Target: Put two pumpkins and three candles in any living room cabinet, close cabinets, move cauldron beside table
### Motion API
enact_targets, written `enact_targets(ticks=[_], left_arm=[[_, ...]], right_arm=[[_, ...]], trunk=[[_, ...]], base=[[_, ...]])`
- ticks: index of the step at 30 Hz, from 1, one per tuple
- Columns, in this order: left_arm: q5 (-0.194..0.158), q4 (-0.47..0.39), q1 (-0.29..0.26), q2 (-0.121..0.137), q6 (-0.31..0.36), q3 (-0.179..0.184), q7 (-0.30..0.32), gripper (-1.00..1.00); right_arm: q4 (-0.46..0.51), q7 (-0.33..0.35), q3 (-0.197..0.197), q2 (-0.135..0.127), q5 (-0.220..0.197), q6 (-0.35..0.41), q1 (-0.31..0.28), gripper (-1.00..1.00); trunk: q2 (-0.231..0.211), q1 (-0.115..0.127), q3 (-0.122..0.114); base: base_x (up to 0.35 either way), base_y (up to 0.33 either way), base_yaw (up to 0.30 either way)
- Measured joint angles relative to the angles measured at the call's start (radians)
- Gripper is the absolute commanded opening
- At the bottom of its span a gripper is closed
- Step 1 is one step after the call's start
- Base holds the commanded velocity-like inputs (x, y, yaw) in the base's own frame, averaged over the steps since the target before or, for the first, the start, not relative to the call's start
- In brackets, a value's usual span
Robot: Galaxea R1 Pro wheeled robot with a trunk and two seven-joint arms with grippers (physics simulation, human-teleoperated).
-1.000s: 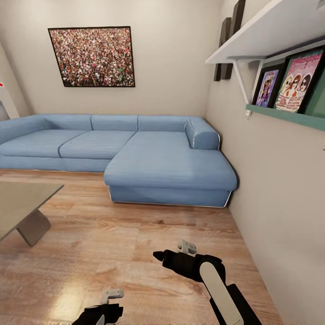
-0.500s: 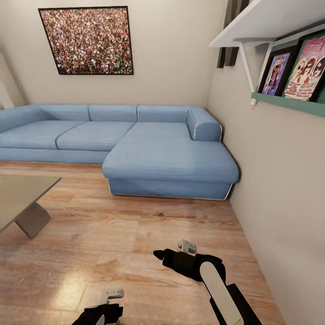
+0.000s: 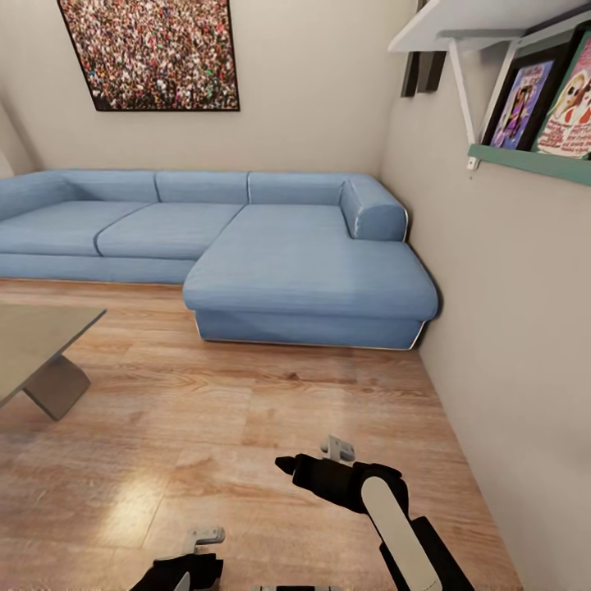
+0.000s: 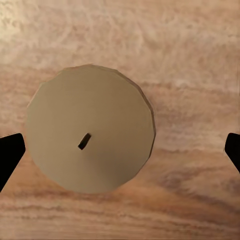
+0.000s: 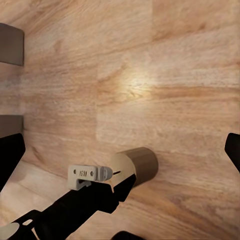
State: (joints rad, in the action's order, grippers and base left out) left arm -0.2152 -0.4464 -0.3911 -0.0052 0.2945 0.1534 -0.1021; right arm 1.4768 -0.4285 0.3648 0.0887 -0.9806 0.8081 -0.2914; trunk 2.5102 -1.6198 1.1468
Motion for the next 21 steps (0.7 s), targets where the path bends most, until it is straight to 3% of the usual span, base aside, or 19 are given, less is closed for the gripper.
enact_targets(ticks=[9, 16, 21], left_arm=[[0.000, 0.000, 0.000, 0.000, -0.002, -0.001, -0.009, 1.00], [0.000, -0.001, 0.000, 0.003, -0.008, -0.002, -0.009, 1.00], [0.000, -0.008, 0.000, 0.017, -0.013, -0.003, 0.001, 1.00]], right_arm=[[-0.005, 0.000, 0.001, 0.002, 0.007, 0.000, 0.000, 1.00], [-0.006, 0.000, 0.002, 0.001, 0.007, 0.000, 0.000, 1.00], [-0.006, 0.000, 0.004, 0.002, 0.007, 0.000, 0.000, 1.00]], trunk=[[0.000, 0.000, 0.004], [0.002, -0.003, 0.027], [0.002, -0.003, 0.027]], base=[[0.000, 0.000, 0.000], [0.000, 0.000, 0.000], [0.000, 0.000, 0.000]])
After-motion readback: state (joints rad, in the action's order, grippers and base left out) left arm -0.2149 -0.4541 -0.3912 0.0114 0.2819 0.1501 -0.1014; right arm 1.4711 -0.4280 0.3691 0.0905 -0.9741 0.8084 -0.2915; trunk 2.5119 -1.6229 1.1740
